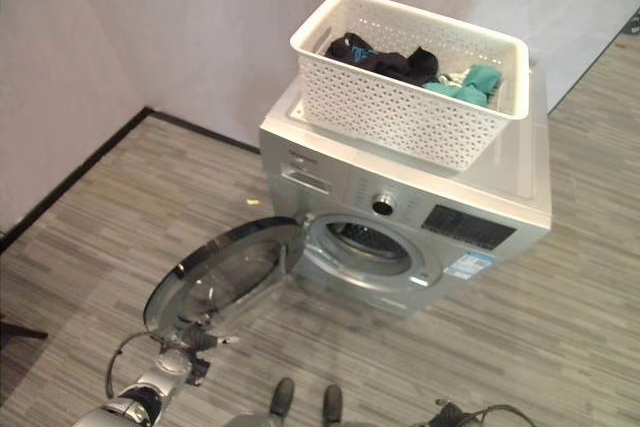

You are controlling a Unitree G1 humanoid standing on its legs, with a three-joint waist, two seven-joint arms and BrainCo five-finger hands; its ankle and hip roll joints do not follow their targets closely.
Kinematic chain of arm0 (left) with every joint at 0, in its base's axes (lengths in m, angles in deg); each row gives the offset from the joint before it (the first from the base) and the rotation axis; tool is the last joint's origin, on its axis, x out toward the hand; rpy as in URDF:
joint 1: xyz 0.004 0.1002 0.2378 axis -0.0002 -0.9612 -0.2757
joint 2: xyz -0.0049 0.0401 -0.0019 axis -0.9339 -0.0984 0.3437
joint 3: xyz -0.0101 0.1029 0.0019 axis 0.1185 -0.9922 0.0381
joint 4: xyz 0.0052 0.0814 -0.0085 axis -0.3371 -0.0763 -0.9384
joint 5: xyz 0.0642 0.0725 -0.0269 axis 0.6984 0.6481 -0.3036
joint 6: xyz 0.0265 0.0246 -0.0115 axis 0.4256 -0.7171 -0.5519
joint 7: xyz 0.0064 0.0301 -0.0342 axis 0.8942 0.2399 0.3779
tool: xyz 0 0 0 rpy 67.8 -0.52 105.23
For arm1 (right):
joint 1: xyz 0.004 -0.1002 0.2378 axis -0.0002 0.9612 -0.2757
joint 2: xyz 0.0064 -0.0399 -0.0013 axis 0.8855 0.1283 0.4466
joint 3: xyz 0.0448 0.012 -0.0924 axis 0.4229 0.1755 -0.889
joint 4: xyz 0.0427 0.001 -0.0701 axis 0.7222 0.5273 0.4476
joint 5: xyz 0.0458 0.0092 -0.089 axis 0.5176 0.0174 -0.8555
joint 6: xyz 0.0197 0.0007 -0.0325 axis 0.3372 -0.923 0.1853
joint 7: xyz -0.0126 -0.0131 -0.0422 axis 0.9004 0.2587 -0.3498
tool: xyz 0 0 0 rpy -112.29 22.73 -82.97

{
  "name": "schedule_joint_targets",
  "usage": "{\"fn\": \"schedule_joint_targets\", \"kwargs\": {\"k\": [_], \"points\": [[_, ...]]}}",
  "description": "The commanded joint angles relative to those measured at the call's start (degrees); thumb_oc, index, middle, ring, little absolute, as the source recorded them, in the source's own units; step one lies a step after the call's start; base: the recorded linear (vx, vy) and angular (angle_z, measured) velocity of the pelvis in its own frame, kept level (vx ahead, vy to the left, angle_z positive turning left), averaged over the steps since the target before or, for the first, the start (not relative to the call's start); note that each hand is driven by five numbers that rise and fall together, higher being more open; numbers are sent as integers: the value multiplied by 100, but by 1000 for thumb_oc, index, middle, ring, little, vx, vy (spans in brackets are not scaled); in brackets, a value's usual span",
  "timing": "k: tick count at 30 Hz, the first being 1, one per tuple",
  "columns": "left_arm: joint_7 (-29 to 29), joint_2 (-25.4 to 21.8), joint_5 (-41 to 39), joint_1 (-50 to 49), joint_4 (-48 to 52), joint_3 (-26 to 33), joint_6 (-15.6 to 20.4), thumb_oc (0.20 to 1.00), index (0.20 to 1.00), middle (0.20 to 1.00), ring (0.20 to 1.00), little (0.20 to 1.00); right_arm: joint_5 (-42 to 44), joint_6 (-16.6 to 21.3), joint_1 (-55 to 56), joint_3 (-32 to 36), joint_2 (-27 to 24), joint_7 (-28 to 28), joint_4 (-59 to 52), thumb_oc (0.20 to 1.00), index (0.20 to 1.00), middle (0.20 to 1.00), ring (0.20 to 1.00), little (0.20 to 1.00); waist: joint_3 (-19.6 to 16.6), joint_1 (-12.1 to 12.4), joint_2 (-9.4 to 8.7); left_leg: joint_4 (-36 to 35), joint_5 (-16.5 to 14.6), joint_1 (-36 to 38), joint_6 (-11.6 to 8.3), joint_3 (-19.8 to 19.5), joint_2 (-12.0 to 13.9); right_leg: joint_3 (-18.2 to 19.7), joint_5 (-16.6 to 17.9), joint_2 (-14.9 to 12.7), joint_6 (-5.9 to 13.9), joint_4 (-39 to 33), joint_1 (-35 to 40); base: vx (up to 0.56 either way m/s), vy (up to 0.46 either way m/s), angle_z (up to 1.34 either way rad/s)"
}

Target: Grab the laundry basket,head to the washer,open it,put in the laundry and shut it.

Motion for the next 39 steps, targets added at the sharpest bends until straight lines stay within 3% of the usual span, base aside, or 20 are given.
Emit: {"fn": "schedule_joint_targets", "kwargs": {"k": [1,13,17,24,30,33,34,36,37,38,39], "points": [[165,-110,209,497,-385,-35,91,1000,1000,1000,1000,1000,155,86,93,-152,-97,-49,-78,1000,1000,1000,1000,1000,-65,55,-9,-1,-299,-32,41,-116,5,133,-405,-157,435,48,177,0,0,0],[28,324,137,-241,-303,-89,164,1000,1000,1000,1000,1000,394,67,352,484,-335,-244,120,1000,1000,1000,1000,1000,-156,-37,206,-1,-355,242,70,-138,-32,57,-453,-196,384,62,478,6,-1,0],[-207,457,188,-627,-761,140,63,1000,1000,1000,1000,1000,995,86,418,1112,-499,-199,126,1000,1000,1000,1000,1000,-281,-86,264,-1,-394,398,84,-101,-14,88,-523,-186,361,116,575,43,-16,-1],[-415,417,568,-1283,-1296,493,-84,1000,1000,1000,1000,1000,1823,155,614,2062,-950,-99,142,1000,1000,1000,1000,1000,-474,-84,279,-1,-439,555,85,-80,1,97,-588,-192,351,96,749,14,-16,-1],[-391,373,386,-1351,-1190,629,-35,1000,1000,1000,1000,1000,2025,235,567,2133,-1028,-62,-72,1000,1000,1000,1000,1000,-514,-31,273,-1,-421,558,72,-105,-1,91,-586,-196,351,65,774,0,0,0],[-334,223,257,-1327,-1005,694,39,1000,1000,1000,1000,1000,1657,275,426,2127,-1694,-122,-610,1000,1000,1000,1000,1000,-502,6,213,-1,-387,504,52,-147,-7,69,-559,-192,357,73,732,0,0,0],[-334,226,257,-1328,-1004,693,38,1000,1000,1000,1000,1000,1655,272,429,2130,-1698,-121,-615,1000,1000,1000,1000,1000,-502,7,216,-1,-387,504,52,-148,-7,68,-560,-192,357,74,732,0,0,0],[-351,157,270,-1359,-973,733,71,1000,1000,1000,1000,1000,1401,313,410,2317,-2342,-160,-1064,1000,1000,1000,1000,1000,-482,2,146,-1,-380,486,42,-179,-7,61,-551,-185,357,71,717,0,0,0],[-426,107,247,-1409,-917,758,106,1000,1000,1000,1000,1000,1252,332,316,2583,-3027,-239,-1414,1000,1000,1000,1000,1000,-481,14,70,-1,-387,471,36,-214,-15,45,-542,-175,371,58,710,8,-15,4],[-426,114,247,-1407,-916,753,106,1000,1000,1000,1000,1000,1250,328,325,2594,-3034,-237,-1421,1000,1000,1000,1000,1000,-477,18,78,-1,-389,475,37,-215,-14,44,-544,-174,372,58,714,0,0,0],[-459,108,273,-1450,-902,747,118,1000,1000,1000,1000,1000,1054,397,225,2816,-3621,-346,-1832,1000,1000,1000,1000,1000,-466,56,-30,-1,-390,439,25,-249,-11,13,-533,-161,391,50,688,0,0,0]]}}
